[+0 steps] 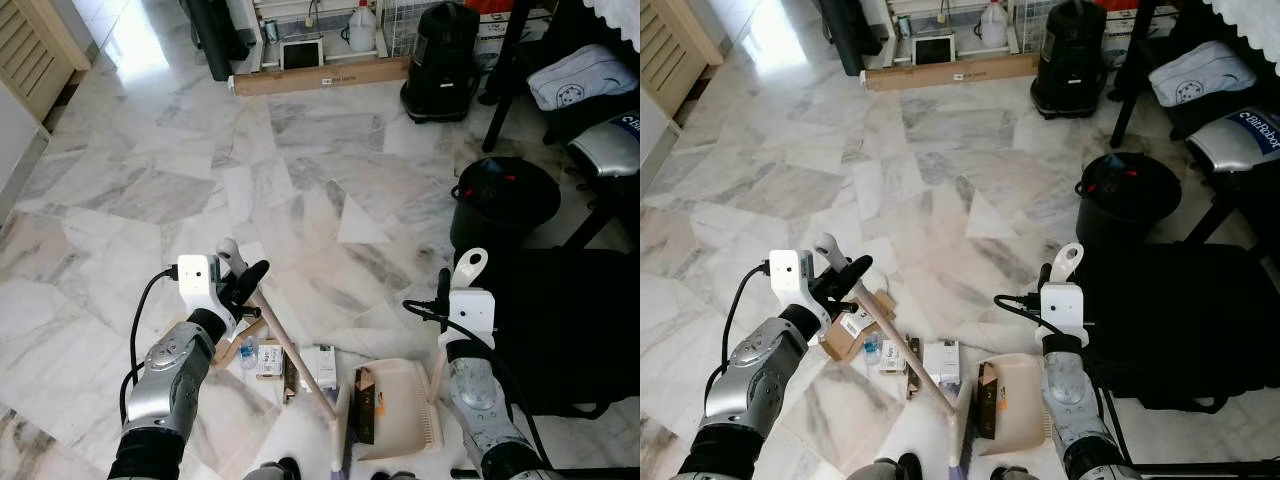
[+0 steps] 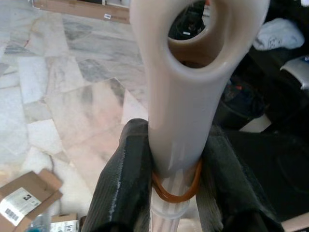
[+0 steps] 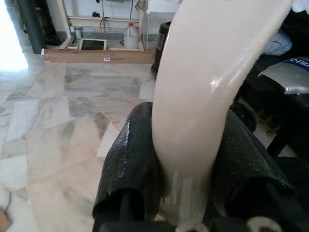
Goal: Sweep floor
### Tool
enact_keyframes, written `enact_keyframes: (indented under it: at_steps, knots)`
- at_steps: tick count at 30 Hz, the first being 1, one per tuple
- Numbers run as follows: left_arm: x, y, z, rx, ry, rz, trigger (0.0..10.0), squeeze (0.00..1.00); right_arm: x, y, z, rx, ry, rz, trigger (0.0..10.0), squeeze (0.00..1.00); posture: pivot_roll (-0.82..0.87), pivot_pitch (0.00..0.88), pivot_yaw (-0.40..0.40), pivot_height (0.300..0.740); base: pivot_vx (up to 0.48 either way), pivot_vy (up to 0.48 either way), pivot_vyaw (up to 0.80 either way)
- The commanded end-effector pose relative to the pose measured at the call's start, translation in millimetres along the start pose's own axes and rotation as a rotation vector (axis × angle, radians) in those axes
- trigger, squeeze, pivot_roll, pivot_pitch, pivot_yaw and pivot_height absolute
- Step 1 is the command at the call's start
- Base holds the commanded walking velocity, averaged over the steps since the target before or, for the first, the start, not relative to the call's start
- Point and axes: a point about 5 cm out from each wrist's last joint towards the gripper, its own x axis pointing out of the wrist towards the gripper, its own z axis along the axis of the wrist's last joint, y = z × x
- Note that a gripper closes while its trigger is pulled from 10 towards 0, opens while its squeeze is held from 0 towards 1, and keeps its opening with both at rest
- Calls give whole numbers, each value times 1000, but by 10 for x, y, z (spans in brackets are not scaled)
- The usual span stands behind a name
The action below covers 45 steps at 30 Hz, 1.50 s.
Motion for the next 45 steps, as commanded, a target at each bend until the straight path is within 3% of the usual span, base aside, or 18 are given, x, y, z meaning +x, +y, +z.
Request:
enact_keyframes:
  at_steps: [1,24,25,29,32,37,45]
  knots:
    - [7,17,11,-27,-19,4,10000,0,-159,34,-234,-33,131,38,10000,0,162,229,88,740,0,0,0]
    - [186,-115,194,-68,-100,-55,10000,0,99,37,-63,-4,117,5,10000,0,163,57,87,740,0,0,0]
    - [190,-127,216,-58,-110,-58,10000,0,110,25,-57,5,118,-6,10000,0,162,52,87,740,0,0,0]
    - [216,-194,356,114,-168,-60,10000,0,166,8,-19,11,116,-20,10000,0,155,0,86,740,0,0,0]
    - [221,-221,443,149,-212,-52,10000,0,186,7,0,14,112,-22,10000,0,155,0,85,740,0,0,0]
    - [203,-328,686,349,-330,-50,10000,0,272,-13,96,45,82,-50,10000,0,149,0,72,740,0,0,0]
    - [189,-349,705,381,-360,-41,10000,0,338,-53,184,60,43,-64,10000,0,138,0,60,740,0,0,0]
